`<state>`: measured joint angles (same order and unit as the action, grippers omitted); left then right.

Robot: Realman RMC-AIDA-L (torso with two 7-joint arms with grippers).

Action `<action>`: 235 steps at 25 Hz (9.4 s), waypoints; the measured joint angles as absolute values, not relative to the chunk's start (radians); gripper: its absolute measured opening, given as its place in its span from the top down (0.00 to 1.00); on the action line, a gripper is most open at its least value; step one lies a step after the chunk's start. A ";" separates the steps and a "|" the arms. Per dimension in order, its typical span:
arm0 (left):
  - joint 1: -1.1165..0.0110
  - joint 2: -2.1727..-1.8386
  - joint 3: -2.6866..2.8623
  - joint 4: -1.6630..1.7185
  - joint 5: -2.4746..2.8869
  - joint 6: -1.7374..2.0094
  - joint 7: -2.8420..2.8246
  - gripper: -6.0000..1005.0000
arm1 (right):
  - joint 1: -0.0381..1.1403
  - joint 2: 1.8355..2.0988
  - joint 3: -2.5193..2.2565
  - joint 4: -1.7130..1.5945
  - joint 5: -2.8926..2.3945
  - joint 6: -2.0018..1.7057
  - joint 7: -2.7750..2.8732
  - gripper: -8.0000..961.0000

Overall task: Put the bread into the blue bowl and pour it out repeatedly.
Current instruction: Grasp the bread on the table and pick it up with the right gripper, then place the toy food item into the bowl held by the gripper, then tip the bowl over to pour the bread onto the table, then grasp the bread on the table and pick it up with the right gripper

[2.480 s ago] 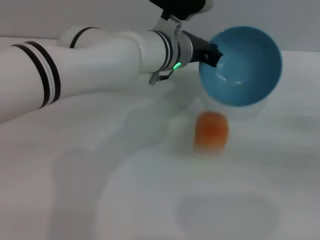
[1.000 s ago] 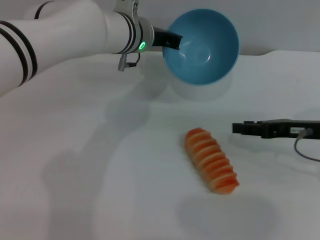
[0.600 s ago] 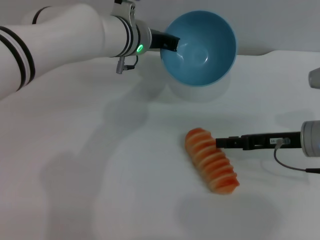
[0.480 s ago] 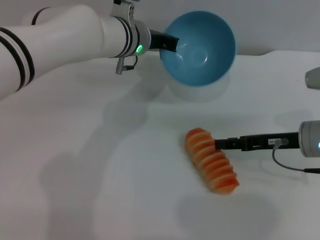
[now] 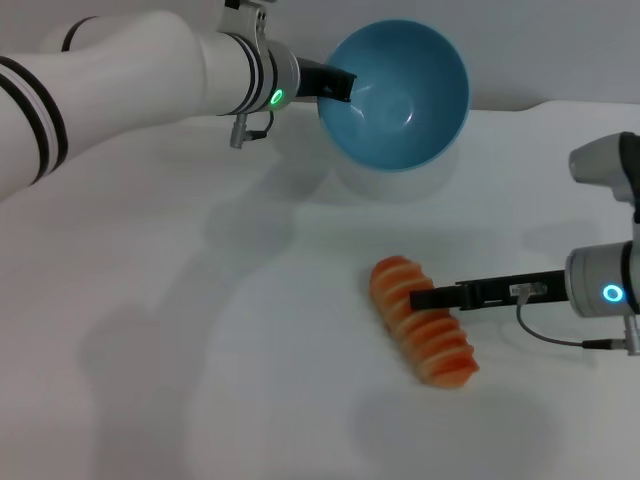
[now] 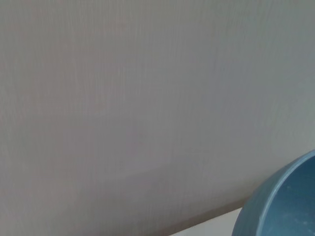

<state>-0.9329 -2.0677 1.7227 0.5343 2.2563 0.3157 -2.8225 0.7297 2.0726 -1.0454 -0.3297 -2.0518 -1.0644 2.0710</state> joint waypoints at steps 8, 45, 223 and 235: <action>-0.931 -2.068 1.727 0.535 2.256 0.316 -2.822 0.99 | 0.754 2.073 -1.104 -0.301 -2.059 -1.019 2.122 0.40; -0.917 -2.067 1.727 0.531 2.255 0.312 -2.824 0.99 | 0.681 2.083 -1.158 -0.499 -1.917 -1.222 1.914 0.74; -0.888 -2.069 1.940 0.595 2.098 0.113 -2.781 0.99 | 0.708 2.080 -1.077 -0.261 -1.976 -1.124 1.962 0.43; -0.886 -2.070 1.943 0.599 2.098 0.113 -2.780 0.99 | 0.747 2.087 -1.082 -0.210 -1.974 -1.041 2.013 0.40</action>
